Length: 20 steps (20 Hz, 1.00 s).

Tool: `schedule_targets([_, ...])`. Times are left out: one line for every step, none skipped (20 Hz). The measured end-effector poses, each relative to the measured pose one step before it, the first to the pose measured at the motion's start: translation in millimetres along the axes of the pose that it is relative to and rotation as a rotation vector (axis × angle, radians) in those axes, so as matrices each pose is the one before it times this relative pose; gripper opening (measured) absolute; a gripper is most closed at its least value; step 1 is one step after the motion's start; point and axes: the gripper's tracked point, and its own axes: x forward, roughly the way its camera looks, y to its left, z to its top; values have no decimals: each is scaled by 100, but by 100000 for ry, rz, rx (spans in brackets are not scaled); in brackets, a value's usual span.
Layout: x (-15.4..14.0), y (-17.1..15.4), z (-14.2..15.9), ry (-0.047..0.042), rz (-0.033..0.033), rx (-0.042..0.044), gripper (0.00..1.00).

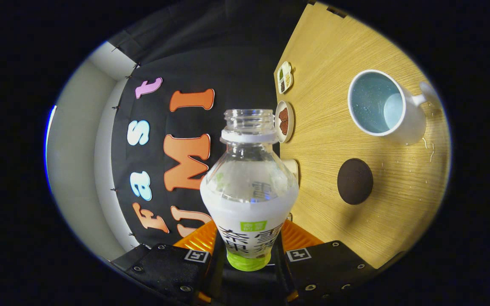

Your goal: Take the bottle from table, then pour the juice into the cup, finally place the bottle on the coaster

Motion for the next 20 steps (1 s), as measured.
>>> schedule_targets([53, -72, 17, 149, 44, 1794, 52])
schedule_targets([-153, 119, 26, -77, 355, 2072, 52])
schedule_targets([102, 71, -17, -77, 457, 1691, 52])
schedule_targets([32, 56, 124, -190, 195, 1321, 52])
schedule_targets([13, 0, -6, -71, 49, 670, 52])
schedule_targets([122, -88, 118, -195, -289, 266, 52])
schedule_targets([-108, 55, 221, -313, -235, 65, 52])
schedule_targets([-14, 62, 184, -362, -40, 117, 52])
schedule_targets([17, 257, 131, -320, 16, 274, 52])
schedule_targets([197, 155, 124, -209, 124, 340, 52])
schedule_targets([-14, 11, 83, -229, -11, 679, 52])
schedule_targets([79, 67, 152, -377, 312, 941, 52])
schedule_targets([-221, 201, 211, -425, 564, 1037, 52])
schedule_targets([20, 24, 82, -185, 30, 785, 52])
schedule_targets([84, -159, 1, -123, -396, 313, 52])
schedule_targets([143, -154, -18, 11, -407, 13, 52])
schedule_targets([-64, 1, -40, 152, -230, 148, 52])
schedule_targets([79, 67, -54, 177, 258, 371, 52])
schedule_targets([-35, 156, 86, 187, 364, 650, 52])
schedule_targets([38, 265, 119, -270, 1049, 336, 52])
